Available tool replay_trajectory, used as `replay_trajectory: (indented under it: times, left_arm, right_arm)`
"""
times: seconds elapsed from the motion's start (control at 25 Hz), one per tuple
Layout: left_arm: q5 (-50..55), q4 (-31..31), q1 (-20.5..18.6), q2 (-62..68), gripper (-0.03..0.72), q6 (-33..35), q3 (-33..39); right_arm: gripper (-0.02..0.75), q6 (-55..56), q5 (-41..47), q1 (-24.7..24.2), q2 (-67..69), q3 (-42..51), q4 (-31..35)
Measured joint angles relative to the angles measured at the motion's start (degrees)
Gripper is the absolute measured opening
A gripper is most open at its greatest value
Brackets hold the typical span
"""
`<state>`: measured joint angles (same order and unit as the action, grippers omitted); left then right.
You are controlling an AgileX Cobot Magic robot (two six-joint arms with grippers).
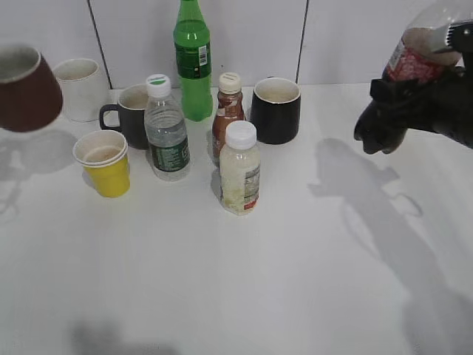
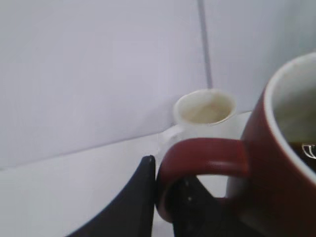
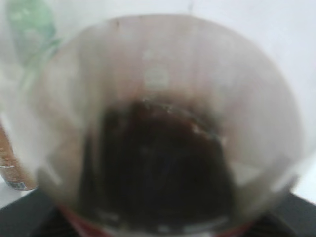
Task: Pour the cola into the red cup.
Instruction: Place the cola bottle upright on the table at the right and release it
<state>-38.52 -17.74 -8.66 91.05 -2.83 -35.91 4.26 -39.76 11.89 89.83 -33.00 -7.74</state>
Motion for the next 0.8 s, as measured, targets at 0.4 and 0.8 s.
replay_trajectory:
  times: [0.4, 0.8]
  left_arm:
    - [-13.59, 5.3, -2.99, 25.93, 0.059, 2.83, -8.84]
    - [-15.89, 4.45, -2.98, 34.23, 0.059, -0.07, -12.25]
  right_arm:
    - [0.472, 0.72, -0.1, 0.0, 0.0, 0.0, -3.69]
    - [0.472, 0.86, -0.1, 0.0, 0.0, 0.0, -3.84]
